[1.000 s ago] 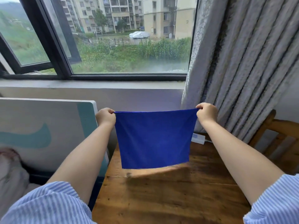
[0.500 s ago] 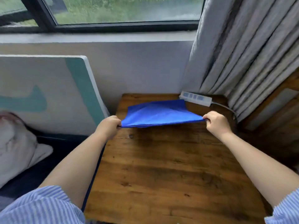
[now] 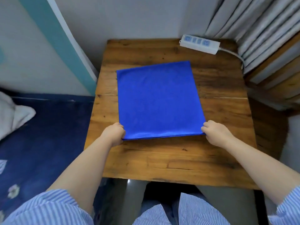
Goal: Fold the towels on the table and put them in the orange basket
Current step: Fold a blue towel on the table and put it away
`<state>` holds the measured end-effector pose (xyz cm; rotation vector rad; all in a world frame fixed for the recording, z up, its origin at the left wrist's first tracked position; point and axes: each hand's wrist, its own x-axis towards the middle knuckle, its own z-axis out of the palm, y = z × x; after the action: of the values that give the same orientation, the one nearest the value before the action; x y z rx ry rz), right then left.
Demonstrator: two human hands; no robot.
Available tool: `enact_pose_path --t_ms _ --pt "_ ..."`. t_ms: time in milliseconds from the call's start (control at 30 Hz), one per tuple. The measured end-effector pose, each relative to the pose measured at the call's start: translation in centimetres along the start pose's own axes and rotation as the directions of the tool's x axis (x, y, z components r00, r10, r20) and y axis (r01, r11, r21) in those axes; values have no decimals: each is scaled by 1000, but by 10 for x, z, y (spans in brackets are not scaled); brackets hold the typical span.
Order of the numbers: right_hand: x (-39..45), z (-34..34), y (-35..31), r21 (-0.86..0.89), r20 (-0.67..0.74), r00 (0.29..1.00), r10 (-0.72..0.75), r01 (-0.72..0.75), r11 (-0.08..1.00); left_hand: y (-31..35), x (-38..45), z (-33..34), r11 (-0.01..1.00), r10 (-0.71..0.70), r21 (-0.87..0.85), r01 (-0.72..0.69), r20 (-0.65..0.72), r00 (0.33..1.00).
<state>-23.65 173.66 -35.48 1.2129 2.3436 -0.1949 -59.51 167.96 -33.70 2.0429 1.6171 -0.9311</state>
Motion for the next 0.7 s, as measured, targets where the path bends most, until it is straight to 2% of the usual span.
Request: enact_pose_path --t_ms 133,300,400,500,533,600,700 --pt "1 12 -7 -57 24 999 -23 25 998 5 3 24 998 58 26 -57 -27 998" --pt "1 15 -14 -79 156 985 -74 87 993 13 5 43 996 93 -7 -93 -18 995" --pt "9 4 -20 -119 340 935 -103 151 981 15 7 37 989 129 63 -135 88 988" --pt "25 -14 -21 -55 494 866 -80 123 991 15 15 26 978 166 88 -191 233 958" --pt "35 -22 -19 -15 497 864 -84 106 994 12 22 17 981 164 57 -183 251 954" --pt "49 -36 -14 36 410 906 -99 92 995 9 32 2 990 138 -42 -132 226 964" --pt "81 -50 -9 113 148 986 -71 54 992 1 58 -26 981 51 -186 -46 18 999"
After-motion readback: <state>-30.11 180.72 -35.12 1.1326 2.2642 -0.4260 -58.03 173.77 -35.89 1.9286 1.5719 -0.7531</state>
